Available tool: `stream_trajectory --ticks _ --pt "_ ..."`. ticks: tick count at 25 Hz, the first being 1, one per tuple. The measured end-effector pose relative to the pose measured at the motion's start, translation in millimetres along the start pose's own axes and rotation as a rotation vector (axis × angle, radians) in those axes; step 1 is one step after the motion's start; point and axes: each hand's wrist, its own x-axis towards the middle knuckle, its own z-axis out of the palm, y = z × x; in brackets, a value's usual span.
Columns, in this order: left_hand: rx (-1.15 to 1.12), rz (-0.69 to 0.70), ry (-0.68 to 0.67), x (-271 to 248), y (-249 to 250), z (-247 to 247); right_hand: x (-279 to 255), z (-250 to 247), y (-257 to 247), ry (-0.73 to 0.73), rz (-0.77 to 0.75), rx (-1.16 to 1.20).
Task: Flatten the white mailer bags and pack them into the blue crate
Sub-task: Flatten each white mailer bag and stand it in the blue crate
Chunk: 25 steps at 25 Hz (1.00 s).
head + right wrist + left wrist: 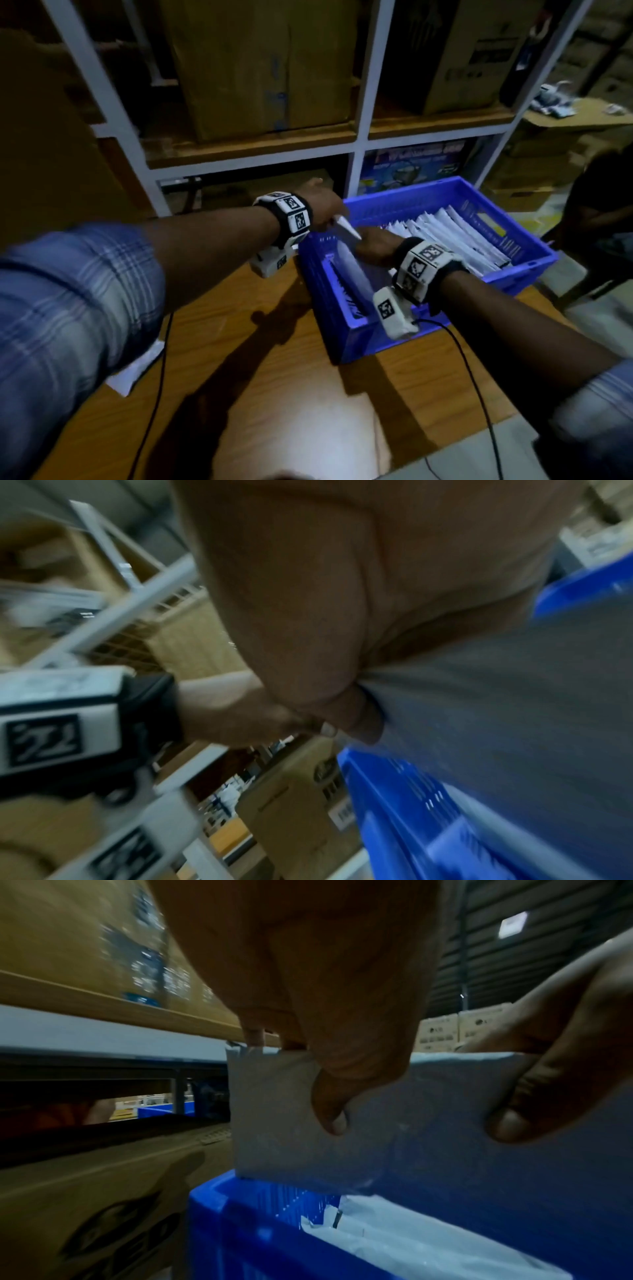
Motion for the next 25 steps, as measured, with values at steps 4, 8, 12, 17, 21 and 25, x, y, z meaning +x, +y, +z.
stream_trajectory --ticks 4,8,12,17,21,25 --pt "0.205 0.092 -0.189 58.5 13.6 15.2 29.8 15.9 29.2 -0.139 0.043 0.095" --pt "0.331 0.133 -0.313 94.6 21.2 40.9 54.0 29.6 46.2 -0.214 0.079 0.107" --pt "0.384 0.121 -0.381 120.0 29.2 66.5 71.1 34.2 61.8 -0.27 0.095 0.08" --pt "0.36 0.117 -0.482 134.5 29.8 82.3 86.0 36.7 66.4 -0.33 0.079 0.087" --pt "0.369 0.15 -0.549 145.9 30.7 90.9 89.9 32.5 68.8 -0.345 0.061 0.086" --pt "0.331 0.15 -0.572 151.2 29.2 99.7 92.9 29.6 70.7 -0.27 0.063 0.12"
